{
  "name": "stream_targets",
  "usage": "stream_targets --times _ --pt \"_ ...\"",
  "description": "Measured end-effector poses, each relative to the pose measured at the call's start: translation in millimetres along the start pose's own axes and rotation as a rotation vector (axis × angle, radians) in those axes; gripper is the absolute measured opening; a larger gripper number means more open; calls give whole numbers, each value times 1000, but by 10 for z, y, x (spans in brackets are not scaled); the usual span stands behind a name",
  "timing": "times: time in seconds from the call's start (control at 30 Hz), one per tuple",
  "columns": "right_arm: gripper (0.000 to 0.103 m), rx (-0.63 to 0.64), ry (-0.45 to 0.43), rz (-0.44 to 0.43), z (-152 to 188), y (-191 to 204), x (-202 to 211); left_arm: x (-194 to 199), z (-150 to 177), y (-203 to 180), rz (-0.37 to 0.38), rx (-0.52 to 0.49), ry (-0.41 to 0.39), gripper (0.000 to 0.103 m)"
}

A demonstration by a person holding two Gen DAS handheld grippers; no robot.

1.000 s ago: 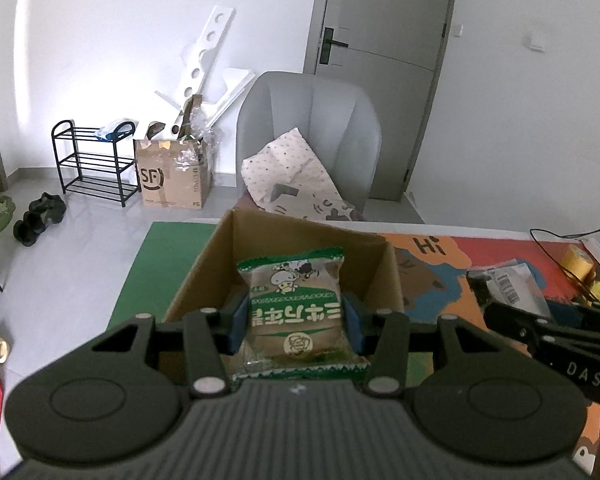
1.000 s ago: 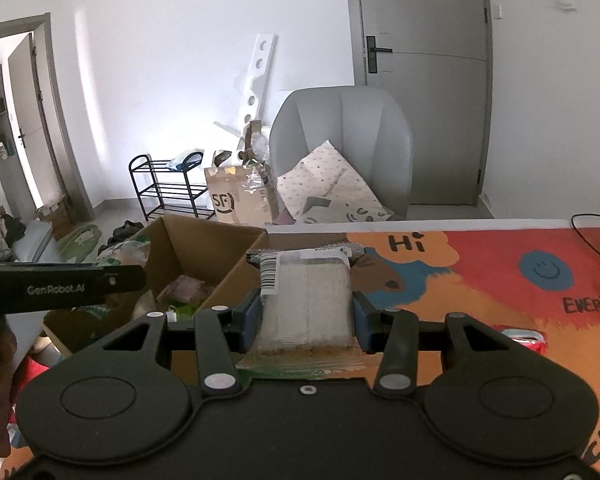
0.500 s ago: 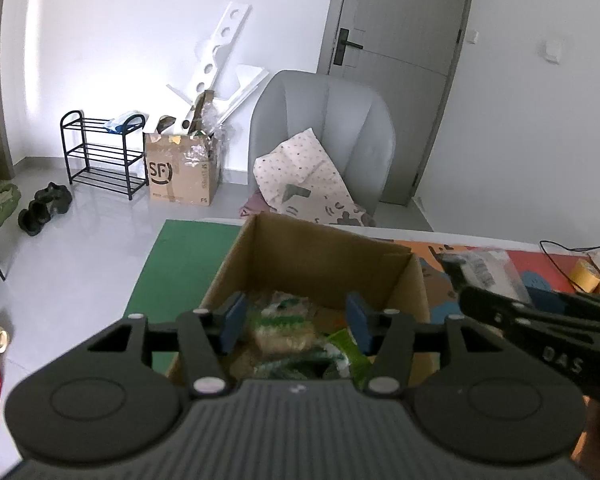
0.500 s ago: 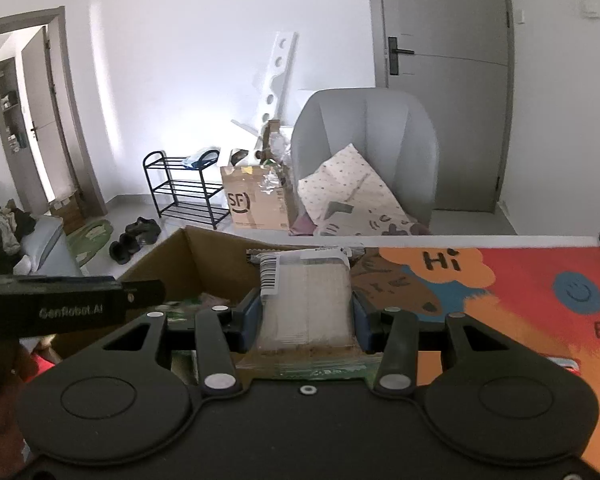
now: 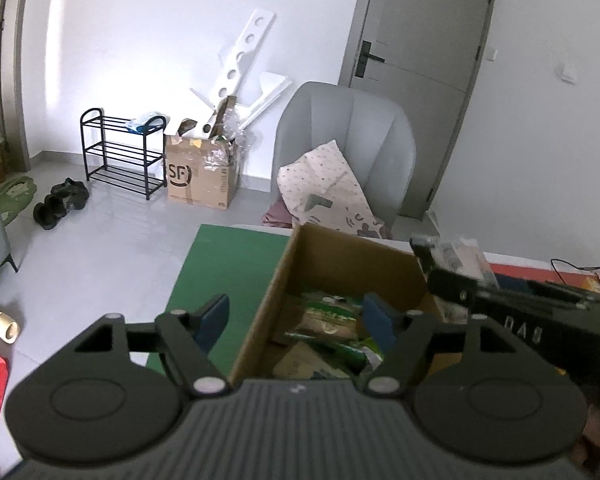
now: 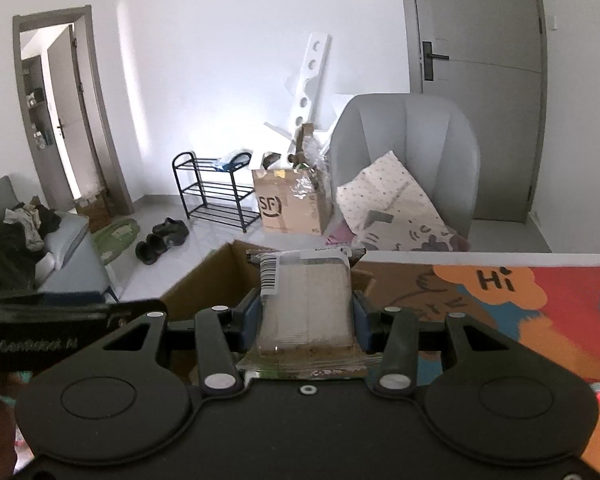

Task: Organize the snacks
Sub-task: 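Open the left gripper over the box while the right releases the white bread bag, then move both grippers back over the last two snacks on the mat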

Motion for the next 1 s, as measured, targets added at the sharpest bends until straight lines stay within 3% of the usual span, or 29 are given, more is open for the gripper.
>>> stream_targets --times 0.07,0.23,0.6,0.77,0.83,1.0 --pt "45 -17 -26 -40 -26 -15 -4 2 1 19 0 5 3 74" --pt "63 -57 -34 -76 -38 -119 64 5 3 14 -4 6 9 81" --pt "86 -40 -18 23 175 -259 439 71 34 -200 25 -4 22 86" --pt "96 -60 -20 62 270 -383 623 148 82 -362 59 -7 2 102" --pt "102 -71 -25 77 306 -451 712 176 99 -439 73 -10 -3 103" --pt "103 -99 -26 112 401 -630 917 213 150 -658 103 -25 7 103"
Point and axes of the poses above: each gripper's, at about its wrist camera, not at the fingertips, and x roughly against the way its jaws point, y to its left, z to its underside, the point moved 1 cm from there along -x, roughly the way its jaws point, and after that the axes turned 11 degrees about -z, right-handed, at the moved point
